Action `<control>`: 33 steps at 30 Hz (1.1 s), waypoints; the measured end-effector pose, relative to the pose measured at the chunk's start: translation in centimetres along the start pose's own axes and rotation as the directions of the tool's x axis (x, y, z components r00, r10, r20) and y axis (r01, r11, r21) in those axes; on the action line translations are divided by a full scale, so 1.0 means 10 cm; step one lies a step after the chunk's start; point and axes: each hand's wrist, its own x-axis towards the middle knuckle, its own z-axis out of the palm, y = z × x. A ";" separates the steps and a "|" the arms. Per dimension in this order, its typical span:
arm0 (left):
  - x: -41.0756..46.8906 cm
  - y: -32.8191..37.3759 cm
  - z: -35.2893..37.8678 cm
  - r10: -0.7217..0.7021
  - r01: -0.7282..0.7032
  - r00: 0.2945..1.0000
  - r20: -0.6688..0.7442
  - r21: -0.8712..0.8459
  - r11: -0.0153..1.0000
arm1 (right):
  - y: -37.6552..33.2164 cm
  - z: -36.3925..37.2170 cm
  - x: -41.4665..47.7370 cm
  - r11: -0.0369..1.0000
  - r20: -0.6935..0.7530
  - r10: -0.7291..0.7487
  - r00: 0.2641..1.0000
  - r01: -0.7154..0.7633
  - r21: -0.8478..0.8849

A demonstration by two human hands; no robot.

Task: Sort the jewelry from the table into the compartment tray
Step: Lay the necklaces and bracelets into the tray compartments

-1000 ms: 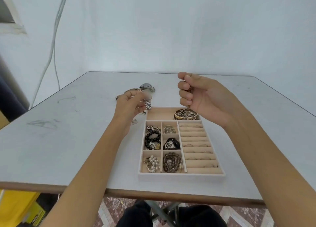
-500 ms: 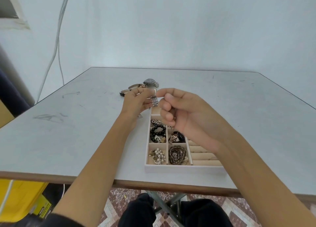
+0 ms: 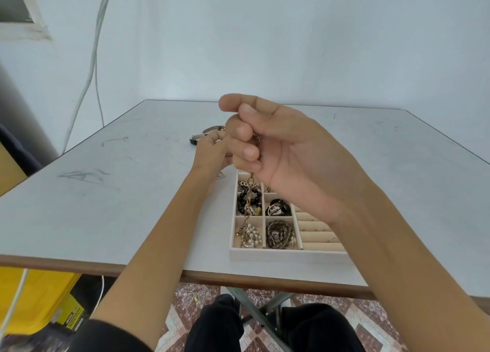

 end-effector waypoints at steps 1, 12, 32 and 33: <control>-0.02 0.02 0.00 0.018 -0.018 1.000 0.018 0.007 1.000 | -0.01 0.01 0.01 1.000 0.008 -0.002 1.000 0.002 0.001; -0.01 0.02 -0.04 0.022 -0.022 1.000 0.018 -0.023 1.000 | 0.02 0.00 0.01 1.000 -0.010 0.018 1.000 -0.018 0.005; 0.15 -0.08 -0.06 0.016 -0.021 0.997 -0.073 -0.064 0.998 | 0.31 -0.22 -0.12 0.993 -0.091 0.103 0.990 -0.107 -0.045; 0.16 -0.08 -0.07 0.013 -0.018 0.997 -0.072 -0.065 0.998 | 0.33 -0.23 -0.13 0.993 -0.090 0.113 0.990 -0.116 -0.035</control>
